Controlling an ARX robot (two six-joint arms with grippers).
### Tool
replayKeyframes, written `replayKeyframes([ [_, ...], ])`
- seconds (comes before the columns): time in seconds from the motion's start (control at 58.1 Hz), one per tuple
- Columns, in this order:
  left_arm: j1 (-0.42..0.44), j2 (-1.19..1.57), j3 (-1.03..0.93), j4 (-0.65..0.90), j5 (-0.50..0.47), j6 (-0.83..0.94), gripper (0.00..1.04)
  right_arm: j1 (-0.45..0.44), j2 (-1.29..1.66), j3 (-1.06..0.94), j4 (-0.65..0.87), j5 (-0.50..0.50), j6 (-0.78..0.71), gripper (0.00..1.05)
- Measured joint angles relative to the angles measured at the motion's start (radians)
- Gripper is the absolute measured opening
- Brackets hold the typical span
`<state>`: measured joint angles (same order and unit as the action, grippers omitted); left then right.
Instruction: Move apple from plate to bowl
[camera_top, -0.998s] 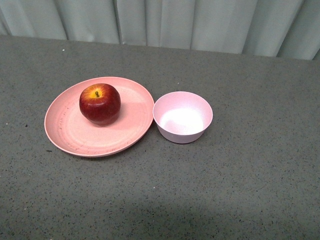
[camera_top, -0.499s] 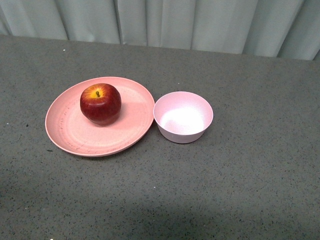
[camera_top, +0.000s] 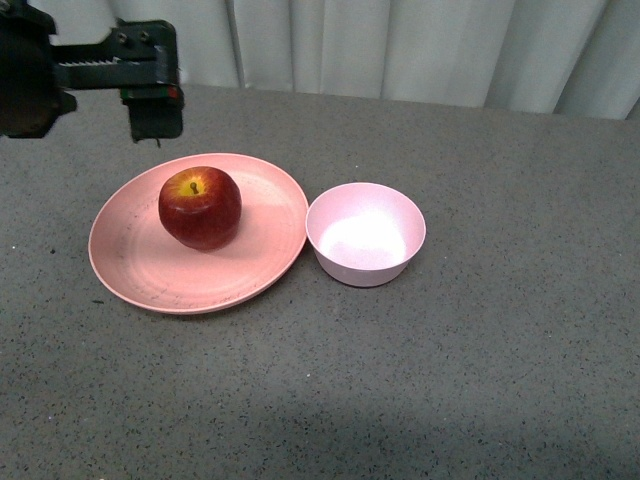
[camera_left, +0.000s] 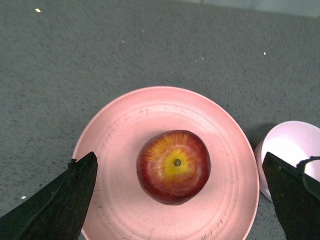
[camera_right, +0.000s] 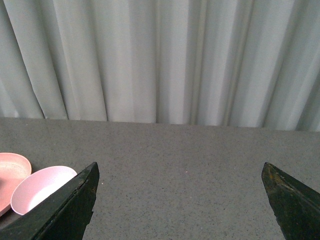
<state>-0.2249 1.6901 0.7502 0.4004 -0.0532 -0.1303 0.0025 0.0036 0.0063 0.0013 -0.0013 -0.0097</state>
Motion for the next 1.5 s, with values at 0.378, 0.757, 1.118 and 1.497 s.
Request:
replayKeyframes([
  [0.378, -0.034, 0.204, 0.128, -0.061, 0.027, -0.002, 0.98, 0.0, 0.0, 0.0, 0.0, 0.0, 0.0, 0.95],
  [0.757, -0.023, 0.333, 0.201, -0.063, 0.005, 0.009, 0.98, 0.0, 0.0, 0.0, 0.0, 0.0, 0.0, 0.95],
  [1.118, -0.02, 0.383, 0.214, -0.07, 0.01, 0.01, 0.92, 0.0, 0.0, 0.0, 0.0, 0.0, 0.0, 0.95],
  [1.497, -0.042, 0.369, 0.214, -0.067, 0.011, 0.021, 0.74, 0.0, 0.0, 0.0, 0.0, 0.0, 0.0, 0.95],
])
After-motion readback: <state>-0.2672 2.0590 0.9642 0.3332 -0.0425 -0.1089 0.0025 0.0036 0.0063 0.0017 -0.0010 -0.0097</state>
